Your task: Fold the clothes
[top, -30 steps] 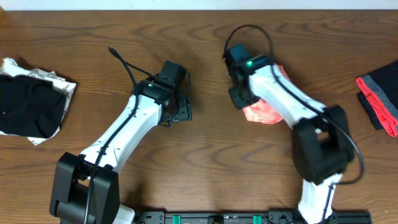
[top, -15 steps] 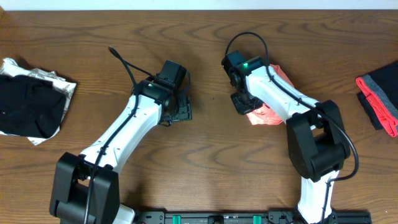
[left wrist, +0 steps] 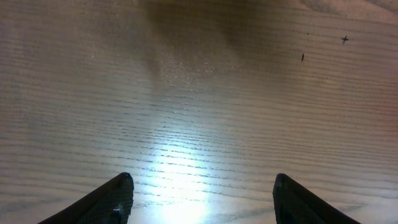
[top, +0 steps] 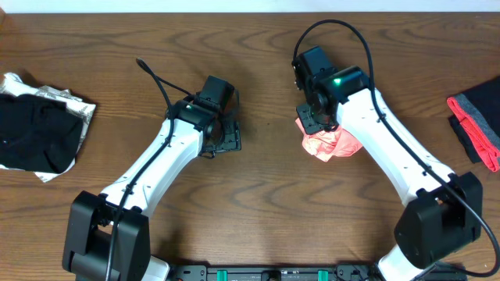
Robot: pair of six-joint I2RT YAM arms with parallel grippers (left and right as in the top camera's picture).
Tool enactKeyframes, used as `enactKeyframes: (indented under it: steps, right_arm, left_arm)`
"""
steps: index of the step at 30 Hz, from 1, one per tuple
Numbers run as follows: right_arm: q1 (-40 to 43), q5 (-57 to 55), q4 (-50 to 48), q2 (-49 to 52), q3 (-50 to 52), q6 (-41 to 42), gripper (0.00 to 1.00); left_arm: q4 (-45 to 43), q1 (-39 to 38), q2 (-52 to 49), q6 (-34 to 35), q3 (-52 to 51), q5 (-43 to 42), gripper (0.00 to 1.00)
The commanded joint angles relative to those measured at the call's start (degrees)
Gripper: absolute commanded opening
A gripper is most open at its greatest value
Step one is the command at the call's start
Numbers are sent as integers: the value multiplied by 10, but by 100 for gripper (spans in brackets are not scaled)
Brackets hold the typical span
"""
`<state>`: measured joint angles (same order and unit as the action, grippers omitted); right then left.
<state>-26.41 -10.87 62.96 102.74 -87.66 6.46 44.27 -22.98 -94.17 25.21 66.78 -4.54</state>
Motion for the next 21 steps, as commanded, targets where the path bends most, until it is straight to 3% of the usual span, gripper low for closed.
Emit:
enactKeyframes:
  steps: [1, 3, 8, 16, 21]
  right_arm:
    - [13, -67, -10, -2, -5, 46, 45]
    - [33, -113, -36, -1, -5, 57, 45]
    - [107, -103, -124, -1, -5, 57, 42]
    - [211, 138, -149, 20, -5, 24, 36]
    - [213, 187, -121, 35, -5, 12, 37]
  left_arm:
    - [0, 2, -2, -10, -3, 0, 72]
    - [0, 2, -2, -10, -3, 0, 72]
    - [1, 2, -2, -10, -3, 0, 72]
    - [2, 2, -2, -10, -3, 0, 72]
    - [2, 2, -2, -10, -3, 0, 72]
